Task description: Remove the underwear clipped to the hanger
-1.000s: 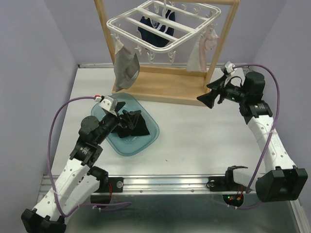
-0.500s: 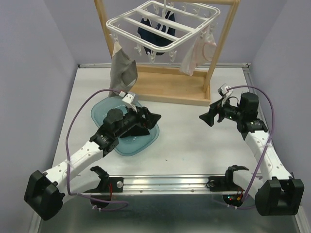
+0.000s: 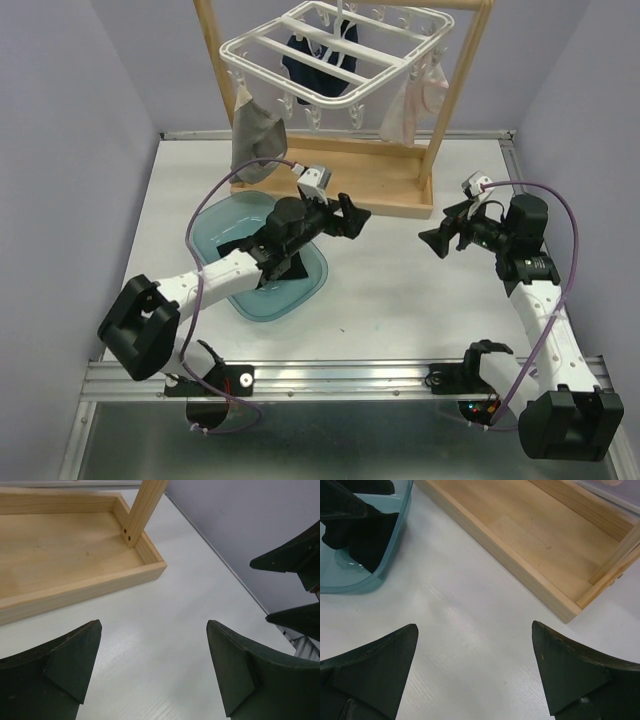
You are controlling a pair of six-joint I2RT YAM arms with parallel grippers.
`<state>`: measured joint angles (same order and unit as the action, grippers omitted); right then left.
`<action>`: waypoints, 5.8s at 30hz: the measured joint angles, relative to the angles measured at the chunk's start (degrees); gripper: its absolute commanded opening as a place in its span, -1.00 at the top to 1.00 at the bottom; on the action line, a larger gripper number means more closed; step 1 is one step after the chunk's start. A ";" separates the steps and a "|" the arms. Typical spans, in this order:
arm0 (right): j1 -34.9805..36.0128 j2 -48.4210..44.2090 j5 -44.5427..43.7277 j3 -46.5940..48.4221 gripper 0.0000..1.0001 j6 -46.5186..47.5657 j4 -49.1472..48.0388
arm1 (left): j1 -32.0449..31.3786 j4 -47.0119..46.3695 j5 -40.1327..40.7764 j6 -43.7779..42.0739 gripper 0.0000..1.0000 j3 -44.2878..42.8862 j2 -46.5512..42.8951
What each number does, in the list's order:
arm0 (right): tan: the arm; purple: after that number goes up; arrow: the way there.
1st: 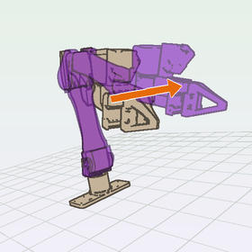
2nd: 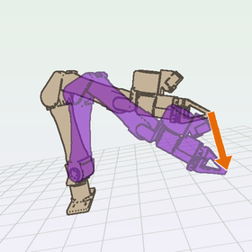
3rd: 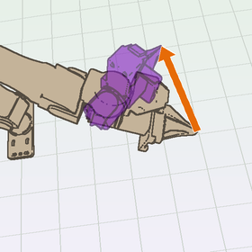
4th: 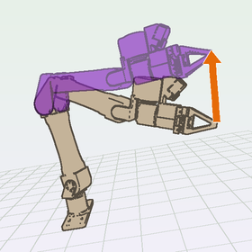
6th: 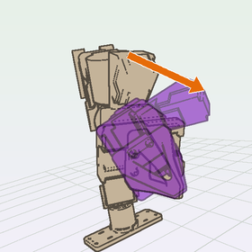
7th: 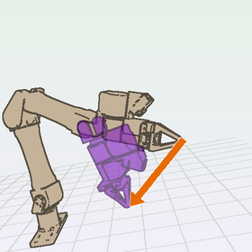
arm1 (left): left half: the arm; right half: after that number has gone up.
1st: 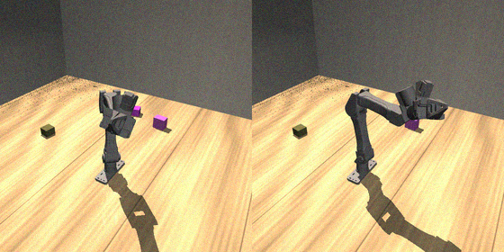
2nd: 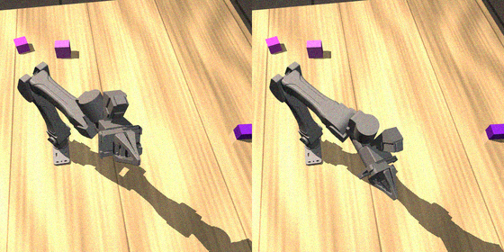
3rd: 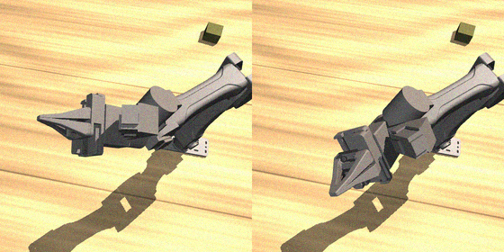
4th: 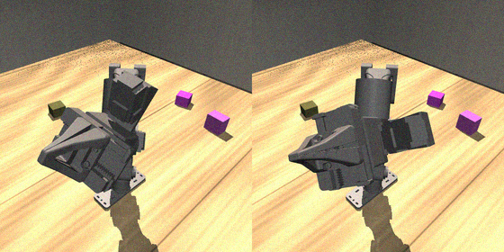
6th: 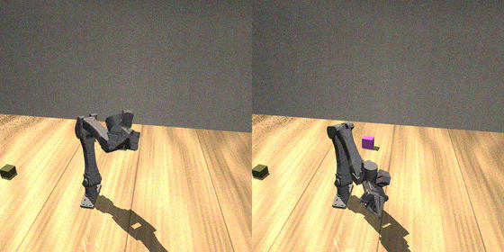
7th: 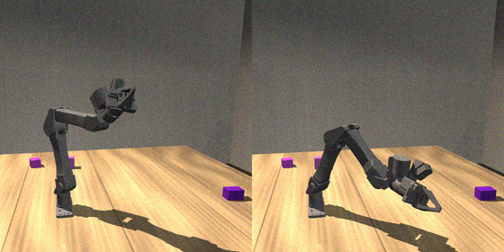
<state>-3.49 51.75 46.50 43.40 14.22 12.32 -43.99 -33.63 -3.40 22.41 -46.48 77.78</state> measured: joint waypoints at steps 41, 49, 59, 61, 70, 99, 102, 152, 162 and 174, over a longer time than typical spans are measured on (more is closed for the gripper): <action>-2.97 -1.16 -0.48 -0.11 -1.00 -0.04 -0.83 | -1.66 -2.78 15.04 -0.92 -0.91 -63.63 55.80; -3.67 -1.16 -0.46 -0.11 -1.00 -0.11 -0.87 | -1.29 -0.46 17.73 -0.24 -0.63 -76.74 63.89; -4.13 -1.16 -0.42 -0.11 -1.00 -0.26 -1.01 | -0.20 2.80 18.71 0.17 0.47 -84.61 70.42; -4.22 -1.16 -0.42 -0.11 -1.00 -0.26 -1.05 | 0.33 3.39 18.23 0.28 0.93 -84.61 70.47; -4.48 -1.18 -0.42 -0.13 -1.00 -0.28 -1.22 | 3.63 0.24 12.79 -0.87 1.00 -70.77 64.11; -6.03 -4.35 4.74 -0.28 -1.00 -0.20 -1.42 | 12.74 -9.97 -19.06 -2.34 1.00 -9.64 8.22; -6.49 -4.59 6.47 -0.39 -1.00 -0.11 -1.42 | 12.98 -8.59 -18.78 -3.10 1.00 -8.61 5.90; 4.37 25.77 14.84 46.95 -1.00 -16.41 1.81 | 14.49 -6.82 -16.65 -2.32 1.00 0.28 -6.97; 9.57 27.80 3.26 50.82 -1.00 -19.80 1.79 | 14.49 -7.41 -18.47 -1.01 1.00 0.28 -6.80; 10.71 30.12 -5.77 52.13 -0.91 -22.05 0.83 | 14.47 -8.98 -20.57 0.72 1.00 0.28 -5.40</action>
<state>7.22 81.87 40.73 95.53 -7.84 13.15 -29.52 -42.61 -23.97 23.14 -46.19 72.38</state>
